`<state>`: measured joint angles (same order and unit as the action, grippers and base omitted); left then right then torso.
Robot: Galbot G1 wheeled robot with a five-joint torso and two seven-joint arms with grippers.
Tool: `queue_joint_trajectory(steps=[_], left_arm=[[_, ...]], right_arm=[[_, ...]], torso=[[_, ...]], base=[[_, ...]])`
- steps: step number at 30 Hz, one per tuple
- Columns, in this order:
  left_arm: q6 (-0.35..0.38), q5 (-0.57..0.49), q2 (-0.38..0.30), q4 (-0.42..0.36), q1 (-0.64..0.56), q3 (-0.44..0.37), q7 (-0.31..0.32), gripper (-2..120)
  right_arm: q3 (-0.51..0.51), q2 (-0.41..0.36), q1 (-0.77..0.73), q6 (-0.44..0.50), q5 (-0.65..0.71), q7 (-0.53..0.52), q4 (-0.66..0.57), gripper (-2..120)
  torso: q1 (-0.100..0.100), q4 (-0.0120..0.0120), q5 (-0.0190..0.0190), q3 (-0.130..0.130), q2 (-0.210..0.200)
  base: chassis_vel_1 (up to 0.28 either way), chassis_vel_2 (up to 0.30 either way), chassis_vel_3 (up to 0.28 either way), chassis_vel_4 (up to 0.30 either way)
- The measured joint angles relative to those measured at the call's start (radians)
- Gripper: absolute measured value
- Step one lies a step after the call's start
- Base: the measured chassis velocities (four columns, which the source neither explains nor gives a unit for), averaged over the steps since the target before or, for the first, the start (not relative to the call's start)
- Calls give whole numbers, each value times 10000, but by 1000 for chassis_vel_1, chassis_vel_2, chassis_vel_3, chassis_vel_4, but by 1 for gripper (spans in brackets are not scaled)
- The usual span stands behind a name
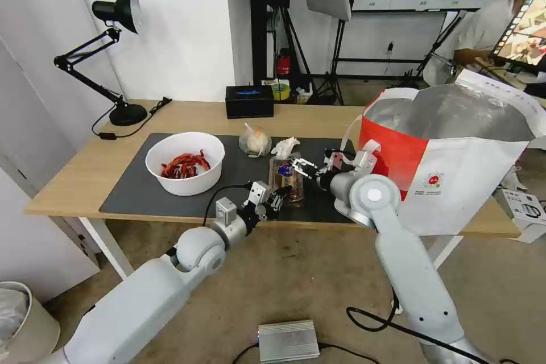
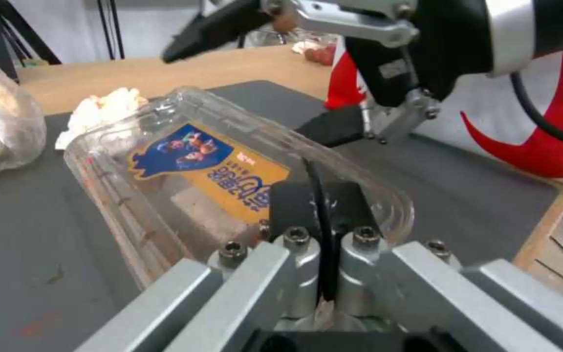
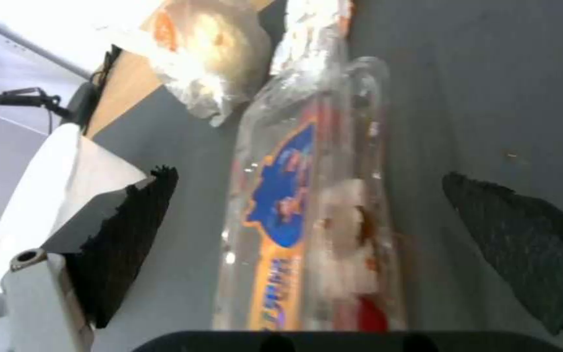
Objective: Pick up the trash from the table and place it into the takeout bag.
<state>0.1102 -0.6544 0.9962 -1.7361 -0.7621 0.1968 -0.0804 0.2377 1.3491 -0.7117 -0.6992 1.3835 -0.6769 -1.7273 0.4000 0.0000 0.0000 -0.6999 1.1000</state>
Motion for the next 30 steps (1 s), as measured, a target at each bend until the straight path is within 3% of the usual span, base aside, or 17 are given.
queue_joint_trajectory(steps=[30], left_arm=[[-41, 3, 7, -48, -142, -117, -12, 0]], right_arm=[[-190, 456, 207, -217, -115, -489, 452, 100]], torso=[[0, 0, 1, 0, 0]], base=[[0, 0, 0, 0]])
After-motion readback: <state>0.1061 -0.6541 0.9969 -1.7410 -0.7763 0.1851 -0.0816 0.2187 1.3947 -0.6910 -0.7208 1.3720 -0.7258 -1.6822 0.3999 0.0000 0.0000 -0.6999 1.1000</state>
